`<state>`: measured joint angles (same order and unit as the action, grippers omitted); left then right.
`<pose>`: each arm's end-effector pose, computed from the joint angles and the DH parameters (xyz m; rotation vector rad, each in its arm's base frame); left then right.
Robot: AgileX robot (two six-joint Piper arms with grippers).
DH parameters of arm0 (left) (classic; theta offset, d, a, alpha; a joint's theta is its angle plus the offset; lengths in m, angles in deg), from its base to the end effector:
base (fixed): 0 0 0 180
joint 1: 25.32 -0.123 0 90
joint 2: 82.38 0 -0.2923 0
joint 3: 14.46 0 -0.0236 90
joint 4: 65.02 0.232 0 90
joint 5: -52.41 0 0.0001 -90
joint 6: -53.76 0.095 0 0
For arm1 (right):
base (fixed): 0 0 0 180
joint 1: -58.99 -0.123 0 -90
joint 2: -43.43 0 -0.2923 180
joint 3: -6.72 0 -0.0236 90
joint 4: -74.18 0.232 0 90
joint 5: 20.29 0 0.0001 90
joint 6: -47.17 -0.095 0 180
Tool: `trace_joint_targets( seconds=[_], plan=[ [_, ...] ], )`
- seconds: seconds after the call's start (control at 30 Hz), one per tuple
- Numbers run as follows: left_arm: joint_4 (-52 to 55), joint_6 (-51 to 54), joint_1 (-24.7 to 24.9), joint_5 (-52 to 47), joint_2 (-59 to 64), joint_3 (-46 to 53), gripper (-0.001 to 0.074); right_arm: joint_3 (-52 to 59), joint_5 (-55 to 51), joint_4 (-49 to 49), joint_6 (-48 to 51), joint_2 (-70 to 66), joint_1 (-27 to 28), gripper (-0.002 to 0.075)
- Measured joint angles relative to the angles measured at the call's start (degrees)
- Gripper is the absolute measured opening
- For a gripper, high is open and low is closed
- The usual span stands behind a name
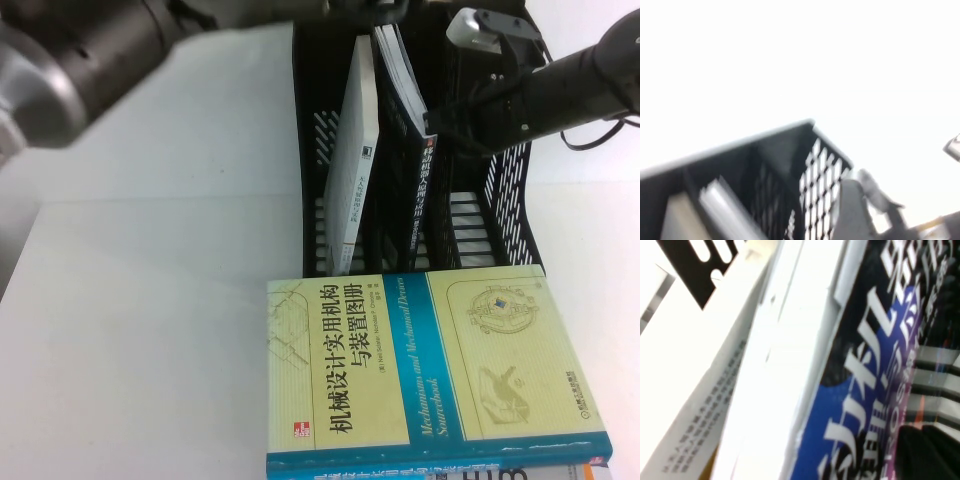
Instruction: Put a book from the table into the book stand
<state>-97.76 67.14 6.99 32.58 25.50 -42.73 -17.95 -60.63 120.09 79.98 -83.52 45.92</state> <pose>0.3342 -0.2320 0.4556 0.3630 1.7101 -0.8046 0.4468 0.1491 0.2731 -0.4023 2.2855 0.7231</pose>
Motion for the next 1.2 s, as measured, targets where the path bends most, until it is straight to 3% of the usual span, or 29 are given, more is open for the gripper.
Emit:
trace_joint_targets(
  seconds=[0.13,0.37,0.47,0.6,0.87,1.2],
  plan=[
    [2.65,0.95,0.00,-2.76,-4.99,-1.76,0.0356,-1.77,-2.22,0.36,0.12,0.00,0.00,-0.0003],
    [10.75,1.09,0.00,-8.89,-15.15,-2.08,0.0079,-3.72,-5.31,3.45,1.54,0.10,-0.72,-0.0003],
    [13.30,0.18,0.00,-11.81,-18.20,-2.31,0.0022,-3.72,-5.21,3.45,1.67,0.10,-1.74,-0.0003],
    [20.59,-4.53,0.00,-16.59,-20.34,-2.43,0.0004,-3.72,-3.93,-0.78,-0.76,0.30,-3.60,-0.0003],
    [37.50,-15.95,0.00,-29.44,-25.31,-2.43,0.0001,-3.72,-1.79,-22.46,-19.47,7.62,-2.64,-0.0003],
    [38.64,-20.31,0.00,-37.31,-39.79,-2.21,0.0001,1.00,-5.04,-38.56,-31.54,28.93,-1.63,-0.0003]
  ],
)
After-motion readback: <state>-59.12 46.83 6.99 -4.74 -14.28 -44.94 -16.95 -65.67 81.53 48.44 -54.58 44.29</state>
